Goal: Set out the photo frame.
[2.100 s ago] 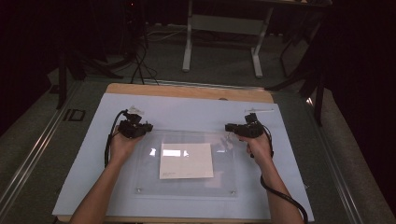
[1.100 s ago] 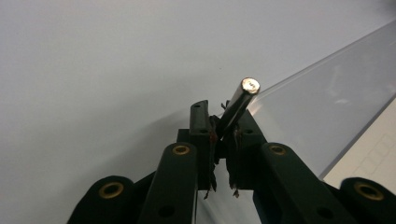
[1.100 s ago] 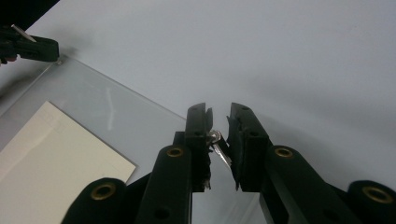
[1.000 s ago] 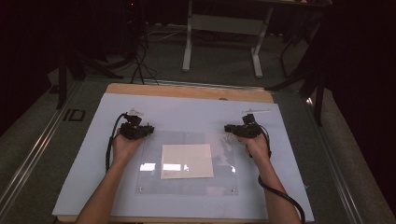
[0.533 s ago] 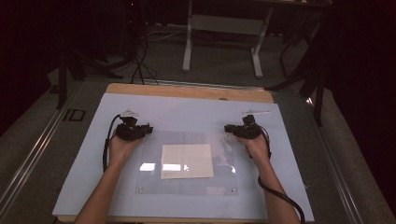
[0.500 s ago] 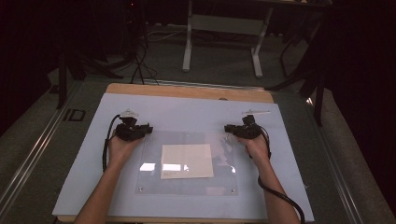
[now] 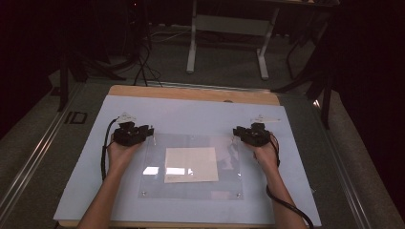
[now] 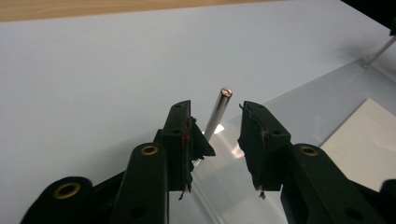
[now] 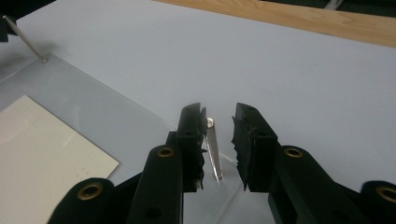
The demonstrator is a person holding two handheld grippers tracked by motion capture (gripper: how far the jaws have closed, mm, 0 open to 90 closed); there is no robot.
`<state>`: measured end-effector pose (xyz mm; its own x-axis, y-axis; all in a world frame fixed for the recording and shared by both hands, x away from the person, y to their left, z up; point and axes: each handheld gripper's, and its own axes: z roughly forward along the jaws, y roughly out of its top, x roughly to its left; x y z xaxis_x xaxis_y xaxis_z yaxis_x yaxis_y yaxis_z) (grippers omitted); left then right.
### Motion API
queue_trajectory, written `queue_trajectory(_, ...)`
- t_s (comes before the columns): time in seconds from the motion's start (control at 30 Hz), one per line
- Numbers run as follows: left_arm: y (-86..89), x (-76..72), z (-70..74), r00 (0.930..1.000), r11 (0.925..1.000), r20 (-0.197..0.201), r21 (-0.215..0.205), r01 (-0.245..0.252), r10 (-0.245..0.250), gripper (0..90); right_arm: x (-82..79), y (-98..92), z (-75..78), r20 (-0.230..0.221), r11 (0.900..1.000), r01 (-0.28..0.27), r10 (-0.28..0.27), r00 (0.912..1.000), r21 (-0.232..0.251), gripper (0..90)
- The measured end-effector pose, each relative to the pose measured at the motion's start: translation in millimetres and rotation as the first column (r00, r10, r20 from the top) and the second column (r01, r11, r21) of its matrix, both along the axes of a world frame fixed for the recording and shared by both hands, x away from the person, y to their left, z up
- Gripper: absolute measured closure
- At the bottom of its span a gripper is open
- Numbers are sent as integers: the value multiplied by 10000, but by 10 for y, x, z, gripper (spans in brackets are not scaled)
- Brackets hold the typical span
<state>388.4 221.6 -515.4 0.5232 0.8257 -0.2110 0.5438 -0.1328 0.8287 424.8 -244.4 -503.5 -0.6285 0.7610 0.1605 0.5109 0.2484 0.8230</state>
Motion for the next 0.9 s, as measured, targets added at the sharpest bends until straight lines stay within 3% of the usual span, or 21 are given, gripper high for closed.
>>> queue_trajectory(0.1, -11, -15, 0, 9999, 10000, 167, 41, -18, 17, 652, -35, 25, -42, 304, 9995, 104, -95, 9995, -300, 759)
queue_trajectory(0.23, -22, -42, 5, 9991, 9999, 399, 87, -139, 135, 650, -59, 59, -67, 484, 9996, 173, -163, 9987, -205, 829)
queue_trajectory(0.43, -39, -56, -5, 9982, 9995, 557, 174, -251, 241, 645, -101, 104, -75, 846, 9976, 475, -431, 9955, -504, 844)
queue_trajectory(0.67, -85, -12, -57, 9957, 9990, 859, 234, -377, 356, 642, -96, 90, -99, 781, 9985, 519, -505, 9957, -159, 840)
queue_trajectory(0.73, -95, -1, -67, 9955, 9994, 891, 98, -317, 307, 654, -93, 87, -100, 769, 9987, 492, -480, 9959, -131, 840)
queue_trajectory(0.9, -147, 21, -89, 9944, 9996, 1039, 210, -195, 172, 675, -89, 80, -110, 719, 9988, 494, -493, 9962, 5, 838)
